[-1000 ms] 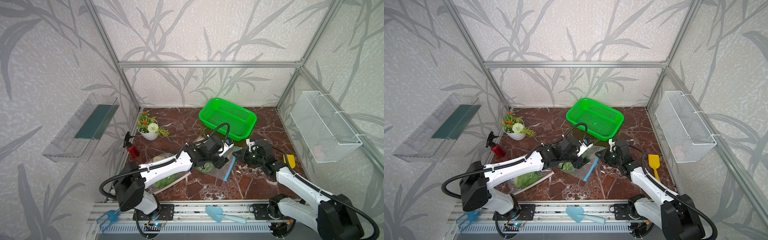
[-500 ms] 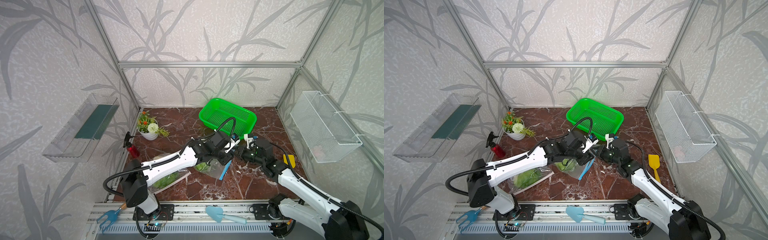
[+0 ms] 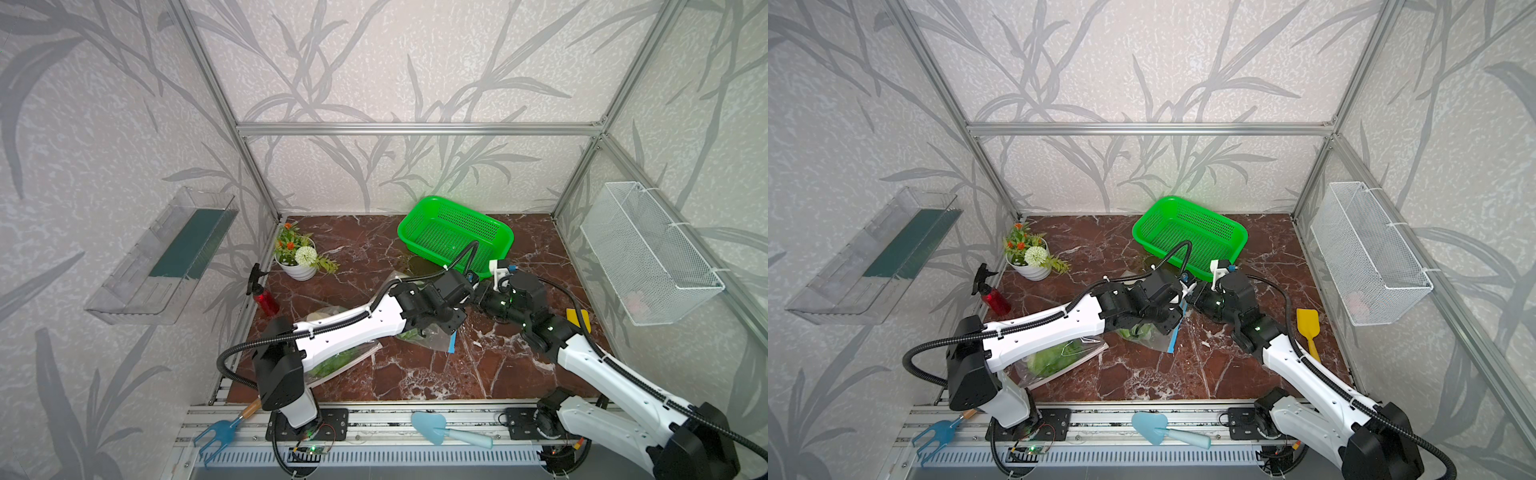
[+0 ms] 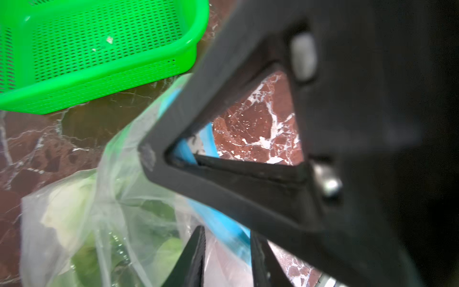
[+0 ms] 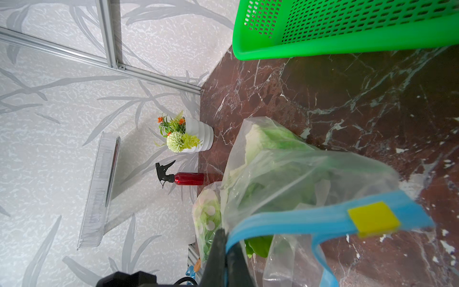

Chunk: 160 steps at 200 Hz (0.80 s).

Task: Open the zip-top bag and take out the chinese cabbages
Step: Open the zipper of the food storage bag at the center of the board.

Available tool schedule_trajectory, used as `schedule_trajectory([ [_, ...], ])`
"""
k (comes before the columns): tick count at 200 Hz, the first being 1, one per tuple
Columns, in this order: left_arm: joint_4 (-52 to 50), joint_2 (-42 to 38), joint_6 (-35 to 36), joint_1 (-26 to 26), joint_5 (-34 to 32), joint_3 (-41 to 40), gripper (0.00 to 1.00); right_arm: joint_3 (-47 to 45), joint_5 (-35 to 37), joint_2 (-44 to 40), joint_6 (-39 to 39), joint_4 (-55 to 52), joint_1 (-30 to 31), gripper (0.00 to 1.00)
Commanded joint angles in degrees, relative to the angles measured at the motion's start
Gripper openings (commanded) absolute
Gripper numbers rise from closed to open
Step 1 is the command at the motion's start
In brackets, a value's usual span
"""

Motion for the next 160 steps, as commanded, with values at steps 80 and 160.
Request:
schedule_trajectory([
  [80,-0.4,1.2,-2.7,-1.7,-7.7,0.2,0.00,1.2,5.7,-2.0,2.4,-1.2,2.6,0.00],
  [160,-1.2,-3.6,-1.6,-1.7,-9.8,-1.8,0.00,1.8,7.0,-4.9,-13.2,-6.5,2.4,0.45],
])
